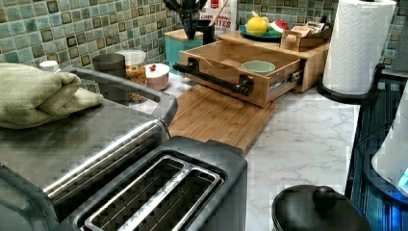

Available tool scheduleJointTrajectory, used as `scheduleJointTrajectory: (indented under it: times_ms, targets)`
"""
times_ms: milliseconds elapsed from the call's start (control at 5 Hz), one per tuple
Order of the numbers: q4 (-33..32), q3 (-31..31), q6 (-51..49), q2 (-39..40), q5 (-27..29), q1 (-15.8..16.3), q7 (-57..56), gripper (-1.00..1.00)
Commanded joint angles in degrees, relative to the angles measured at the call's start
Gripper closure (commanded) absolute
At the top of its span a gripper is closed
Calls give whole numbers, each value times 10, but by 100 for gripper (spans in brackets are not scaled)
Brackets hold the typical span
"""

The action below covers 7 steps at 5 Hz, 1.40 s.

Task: Close the drawer.

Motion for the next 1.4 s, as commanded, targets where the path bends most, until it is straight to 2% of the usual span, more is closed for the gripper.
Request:
scheduleJointTrajectory:
  times_ms: [200,600,800,1000,1200,1400]
  targets:
    - [19,37,29,72,-10,19,-85,100]
    - [2,23,79,100,-70,27,-109,100]
    - [-10,25,96,96,-84,22,-124,100]
    - [12,24,78,116,-84,10,-139,100]
    - [1,17,108,115,-108,9,-148,100]
    - [1,23,108,117,-106,-9,-171,100]
